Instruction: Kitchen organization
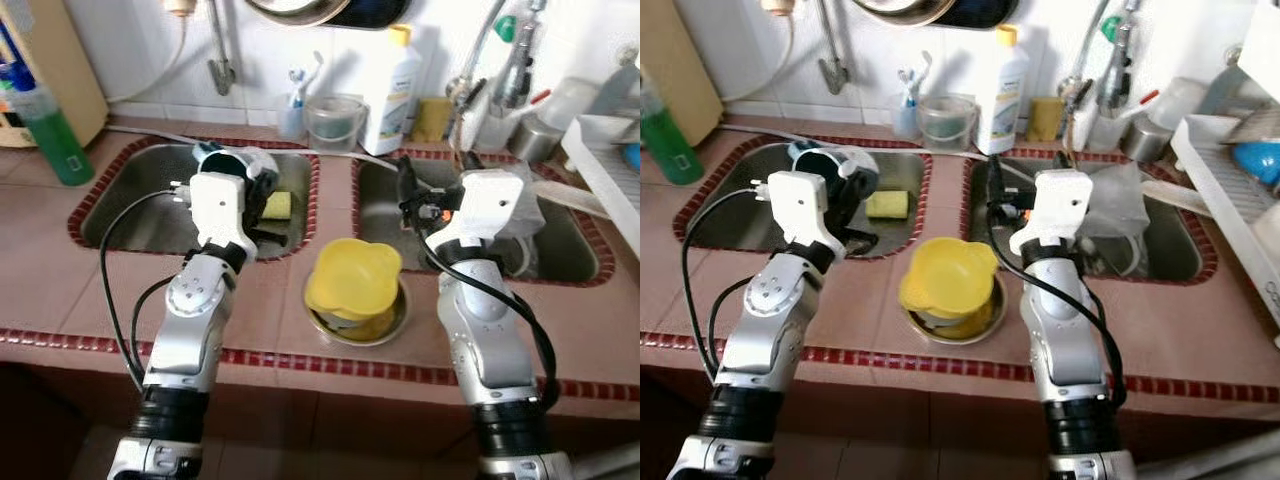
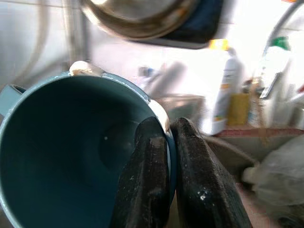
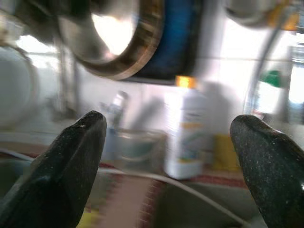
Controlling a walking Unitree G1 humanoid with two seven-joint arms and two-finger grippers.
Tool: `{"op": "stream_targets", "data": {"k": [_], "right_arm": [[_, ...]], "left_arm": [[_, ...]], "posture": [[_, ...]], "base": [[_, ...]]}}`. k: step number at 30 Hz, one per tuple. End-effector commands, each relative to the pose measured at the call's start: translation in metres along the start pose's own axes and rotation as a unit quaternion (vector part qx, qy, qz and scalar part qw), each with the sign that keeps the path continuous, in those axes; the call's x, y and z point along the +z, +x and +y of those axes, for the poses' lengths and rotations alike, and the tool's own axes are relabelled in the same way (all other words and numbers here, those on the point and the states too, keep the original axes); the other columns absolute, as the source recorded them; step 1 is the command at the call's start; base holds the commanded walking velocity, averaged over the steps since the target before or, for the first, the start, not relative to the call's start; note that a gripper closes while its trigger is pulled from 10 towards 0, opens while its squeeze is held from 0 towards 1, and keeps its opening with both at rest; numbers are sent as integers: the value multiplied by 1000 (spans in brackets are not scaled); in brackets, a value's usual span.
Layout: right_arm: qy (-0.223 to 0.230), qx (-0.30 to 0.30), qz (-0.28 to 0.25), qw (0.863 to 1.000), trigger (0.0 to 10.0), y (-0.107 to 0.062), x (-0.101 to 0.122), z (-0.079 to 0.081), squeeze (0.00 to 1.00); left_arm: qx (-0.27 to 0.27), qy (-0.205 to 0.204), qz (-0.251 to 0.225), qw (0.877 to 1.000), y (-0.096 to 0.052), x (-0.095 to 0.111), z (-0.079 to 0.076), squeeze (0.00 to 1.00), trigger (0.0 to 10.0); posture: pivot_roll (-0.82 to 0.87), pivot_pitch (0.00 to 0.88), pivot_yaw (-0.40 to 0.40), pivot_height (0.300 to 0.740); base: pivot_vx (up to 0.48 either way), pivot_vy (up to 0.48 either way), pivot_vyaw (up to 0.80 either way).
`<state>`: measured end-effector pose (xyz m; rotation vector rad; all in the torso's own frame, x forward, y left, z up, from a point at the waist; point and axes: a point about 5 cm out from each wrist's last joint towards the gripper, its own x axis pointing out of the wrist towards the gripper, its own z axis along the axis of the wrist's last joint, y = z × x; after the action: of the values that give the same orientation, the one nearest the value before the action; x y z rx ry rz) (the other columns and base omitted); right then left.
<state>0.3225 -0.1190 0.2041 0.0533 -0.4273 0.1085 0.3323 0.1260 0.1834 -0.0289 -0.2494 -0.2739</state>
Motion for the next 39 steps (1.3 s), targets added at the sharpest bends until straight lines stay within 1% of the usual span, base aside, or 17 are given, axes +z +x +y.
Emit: {"op": "stream_targets", "data": {"k": [1, 15, 18, 22, 28, 32, 39], "right_arm": [[-6, 7, -13, 1000, 10000, 1, 5, 0, 0], [-2, 12, -19, 1000, 10000, -2, 5, 3, 0], [0, 12, -18, 1000, 10000, -2, 5, 3, 0], [1, 13, -16, 1000, 10000, -4, 4, 3, 0], [2, 17, -14, 1000, 10000, -6, 4, 4, 0], [5, 17, -13, 1000, 10000, -7, 4, 5, 0], [6, 21, -12, 1000, 10000, -7, 4, 6, 0]], "left_arm": [[-2, -1, -9, 1000, 3, 6, -1, 0, 10000], [-8, 0, -6, 1000, 2, 6, -2, 0, 10000], [-11, 10, -11, 1000, 1, 8, -2, 0, 10000], [-13, 22, 1, 1000, 1, 5, -1, 0, 10000], [-13, 24, 7, 1000, 1, 5, 1, 0, 10000], [-19, 34, 1, 999, 1, 7, 1, 0, 10000], [-20, 30, 6, 999, 1, 6, 0, 0, 10000]], "posture": [[-83, 0, 11, 740], [-80, 0, 18, 740], [-77, 0, 20, 740], [-77, 0, 22, 740], [-78, 3, 24, 740], [-77, 8, 24, 740], [-76, 9, 23, 740]], "base": [[0, 244, 0], [0, 242, 0], [0, 0, 0], [0, 0, 0], [0, 0, 0], [0, 0, 0], [347, 0, 0]]}}
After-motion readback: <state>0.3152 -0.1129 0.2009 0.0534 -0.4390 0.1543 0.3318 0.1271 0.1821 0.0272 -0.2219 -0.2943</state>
